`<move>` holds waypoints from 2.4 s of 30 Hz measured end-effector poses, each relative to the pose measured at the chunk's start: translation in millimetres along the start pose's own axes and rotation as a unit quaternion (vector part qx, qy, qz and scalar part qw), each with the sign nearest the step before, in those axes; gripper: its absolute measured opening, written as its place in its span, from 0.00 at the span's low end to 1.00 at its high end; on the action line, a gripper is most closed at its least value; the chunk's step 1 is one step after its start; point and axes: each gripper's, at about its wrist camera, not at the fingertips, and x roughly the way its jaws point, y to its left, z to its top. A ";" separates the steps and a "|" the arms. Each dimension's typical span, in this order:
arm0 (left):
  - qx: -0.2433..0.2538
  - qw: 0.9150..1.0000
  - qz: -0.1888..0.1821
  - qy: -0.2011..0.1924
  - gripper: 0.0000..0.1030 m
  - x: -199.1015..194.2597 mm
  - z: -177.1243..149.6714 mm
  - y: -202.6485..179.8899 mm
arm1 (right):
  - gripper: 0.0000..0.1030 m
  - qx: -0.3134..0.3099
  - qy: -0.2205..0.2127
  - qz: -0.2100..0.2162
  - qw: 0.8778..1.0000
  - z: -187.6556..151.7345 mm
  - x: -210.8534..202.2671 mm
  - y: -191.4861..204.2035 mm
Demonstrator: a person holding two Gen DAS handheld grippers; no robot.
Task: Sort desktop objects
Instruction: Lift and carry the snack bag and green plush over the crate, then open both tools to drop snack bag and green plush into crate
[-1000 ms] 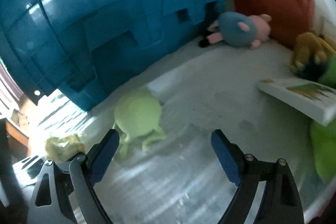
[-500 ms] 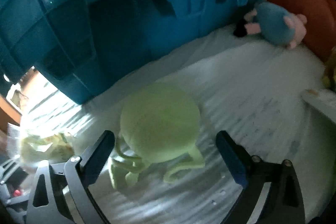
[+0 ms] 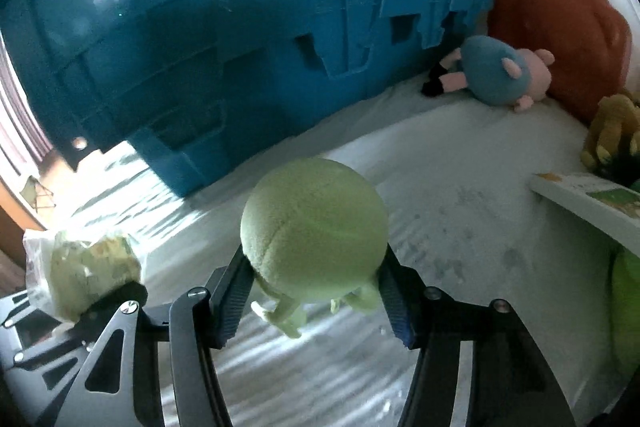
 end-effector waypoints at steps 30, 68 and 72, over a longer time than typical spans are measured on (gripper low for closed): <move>0.042 0.991 -0.061 -0.107 0.15 -194.2 41.4 -8.1 | 0.57 -0.011 -0.096 -0.052 0.994 36.0 -207.7 54.6; 0.123 0.955 -0.143 -0.228 0.15 -201.4 290.3 97.3 | 0.57 0.017 -0.228 -0.141 0.963 248.6 -200.4 166.6; 0.141 0.955 -0.155 -0.212 0.15 -173.9 318.5 105.0 | 0.57 0.032 -0.217 -0.163 0.962 273.4 -173.6 174.0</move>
